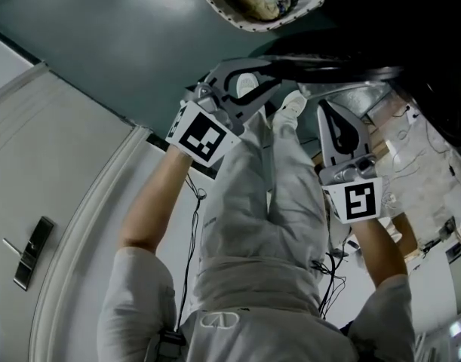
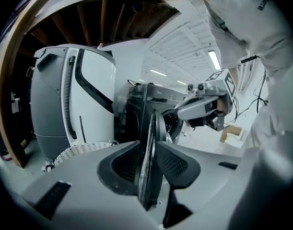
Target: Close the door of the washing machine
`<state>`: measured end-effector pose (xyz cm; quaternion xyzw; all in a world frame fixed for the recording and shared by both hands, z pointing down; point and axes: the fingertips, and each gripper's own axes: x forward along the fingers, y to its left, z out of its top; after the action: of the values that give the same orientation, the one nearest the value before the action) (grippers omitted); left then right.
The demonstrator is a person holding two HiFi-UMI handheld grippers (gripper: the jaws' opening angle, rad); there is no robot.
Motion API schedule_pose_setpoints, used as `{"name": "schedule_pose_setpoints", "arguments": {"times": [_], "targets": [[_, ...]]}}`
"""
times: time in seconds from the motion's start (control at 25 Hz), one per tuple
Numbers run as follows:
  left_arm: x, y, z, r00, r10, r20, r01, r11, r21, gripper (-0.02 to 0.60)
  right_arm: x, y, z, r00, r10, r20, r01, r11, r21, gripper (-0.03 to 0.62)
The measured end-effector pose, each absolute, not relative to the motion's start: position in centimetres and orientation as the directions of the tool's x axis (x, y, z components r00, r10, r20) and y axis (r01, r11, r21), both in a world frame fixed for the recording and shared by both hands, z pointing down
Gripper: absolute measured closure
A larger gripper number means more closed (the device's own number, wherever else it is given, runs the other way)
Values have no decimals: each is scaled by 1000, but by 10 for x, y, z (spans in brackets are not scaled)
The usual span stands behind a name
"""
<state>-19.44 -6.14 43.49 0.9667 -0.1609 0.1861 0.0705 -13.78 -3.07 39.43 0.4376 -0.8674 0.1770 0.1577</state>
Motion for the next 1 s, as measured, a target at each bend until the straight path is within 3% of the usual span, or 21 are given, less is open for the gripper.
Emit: {"name": "schedule_pose_setpoints", "arguments": {"times": [0.32, 0.72, 1.0], "targets": [[-176, -50, 483, 897, -138, 421, -192, -977, 88, 422, -135, -20, 430, -548, -706, 448, -830, 526, -187, 583], [-162, -57, 509, 901, -64, 430, -102, -993, 66, 426, -127, -16, 448, -537, -709, 457, -838, 513, -187, 583], [-151, -51, 515, 899, -8, 438, -35, -998, 53, 472, -124, -11, 457, -535, -703, 469, -838, 514, -186, 583]]}}
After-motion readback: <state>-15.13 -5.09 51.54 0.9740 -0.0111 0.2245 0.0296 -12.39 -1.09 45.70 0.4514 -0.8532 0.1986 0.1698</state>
